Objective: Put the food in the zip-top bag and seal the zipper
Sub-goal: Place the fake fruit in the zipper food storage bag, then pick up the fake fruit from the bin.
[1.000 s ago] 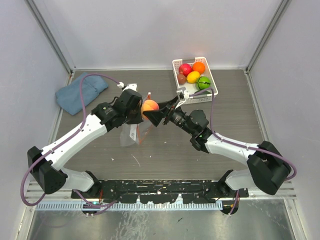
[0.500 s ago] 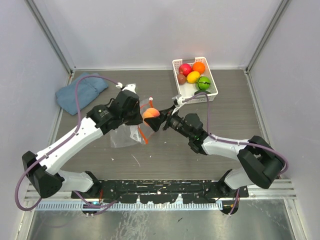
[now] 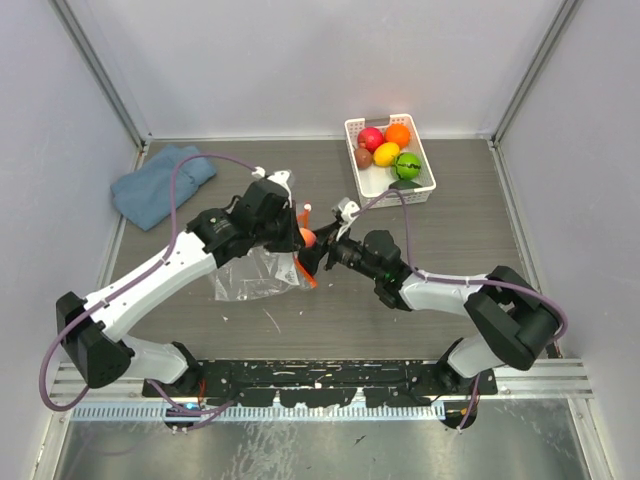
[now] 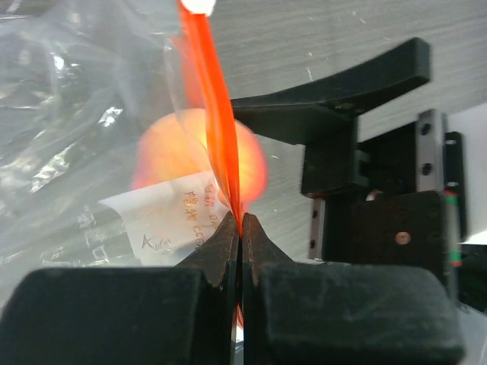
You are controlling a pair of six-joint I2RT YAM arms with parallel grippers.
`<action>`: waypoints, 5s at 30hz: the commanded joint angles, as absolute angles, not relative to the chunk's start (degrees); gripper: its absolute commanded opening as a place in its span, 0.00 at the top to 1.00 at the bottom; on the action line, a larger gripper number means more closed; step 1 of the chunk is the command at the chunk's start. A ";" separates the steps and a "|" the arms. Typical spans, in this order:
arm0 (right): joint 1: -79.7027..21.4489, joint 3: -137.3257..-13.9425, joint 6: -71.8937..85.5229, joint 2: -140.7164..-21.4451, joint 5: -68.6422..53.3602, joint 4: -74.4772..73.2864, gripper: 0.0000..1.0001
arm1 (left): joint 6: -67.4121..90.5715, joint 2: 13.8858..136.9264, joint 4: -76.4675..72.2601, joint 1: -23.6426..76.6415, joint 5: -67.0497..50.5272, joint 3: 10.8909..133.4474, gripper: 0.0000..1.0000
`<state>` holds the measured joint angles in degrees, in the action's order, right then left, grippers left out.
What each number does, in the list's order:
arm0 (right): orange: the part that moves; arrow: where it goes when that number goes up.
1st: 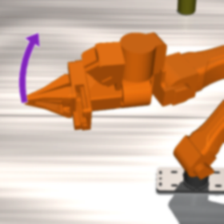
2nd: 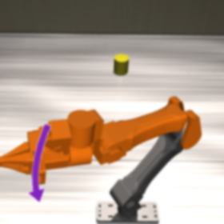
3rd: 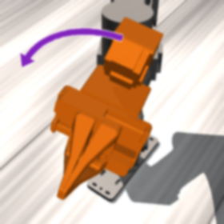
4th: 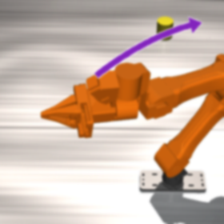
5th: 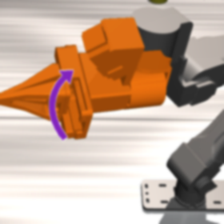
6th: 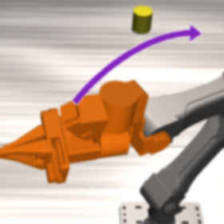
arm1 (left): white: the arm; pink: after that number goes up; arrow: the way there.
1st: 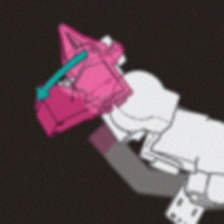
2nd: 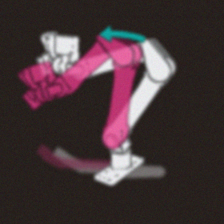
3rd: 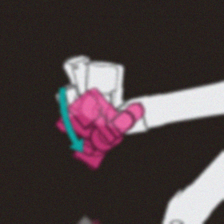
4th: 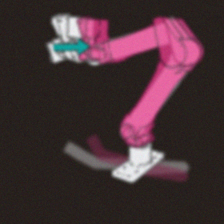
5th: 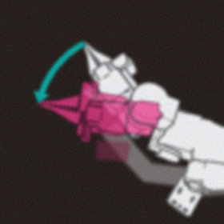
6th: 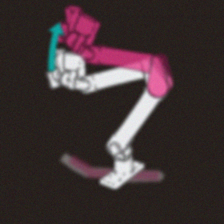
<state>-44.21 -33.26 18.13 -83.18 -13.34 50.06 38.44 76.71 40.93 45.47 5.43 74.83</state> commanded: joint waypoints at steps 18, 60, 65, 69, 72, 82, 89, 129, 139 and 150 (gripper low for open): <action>-44.65 -33.46 8.07 -80.22 2.18 40.71 0.43 | 35.38 70.94 37.37 46.89 4.91 74.01 1.00; -44.68 -32.70 4.31 -76.53 -11.75 44.54 0.06 | 32.58 73.21 35.24 46.94 -3.31 72.73 1.00; -44.72 -33.95 4.13 -74.51 -12.19 40.04 0.01 | 31.94 73.21 36.97 46.89 0.77 73.03 1.00; -44.71 -34.58 4.47 -73.33 -12.86 37.32 0.00 | 31.42 73.21 37.82 46.93 4.20 72.93 1.00; -44.65 -35.21 4.56 -72.16 -12.84 34.59 0.00 | 30.84 73.30 38.14 46.91 6.43 72.87 1.00; -44.68 -41.56 3.24 -66.88 -11.62 18.81 0.00 | 27.43 73.30 39.38 46.87 16.09 73.85 1.00; -44.60 -46.75 3.55 -64.51 -6.53 9.17 0.00 | 24.93 73.21 38.77 46.89 20.24 73.78 1.00; -13.53 -89.47 -17.24 -114.77 22.45 -1.37 0.00 | 17.07 71.41 32.48 46.01 20.87 67.08 1.00; -13.48 -96.26 -25.79 -126.23 27.83 1.12 0.00 | 16.72 72.15 31.84 45.88 19.76 67.26 1.00; -13.40 -99.10 -27.21 -132.81 27.38 2.99 0.00 | 16.54 73.85 32.27 45.86 19.62 67.69 1.00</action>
<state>-13.63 -96.53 -26.44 -131.70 27.20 0.19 17.08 74.59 35.11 46.11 19.68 66.61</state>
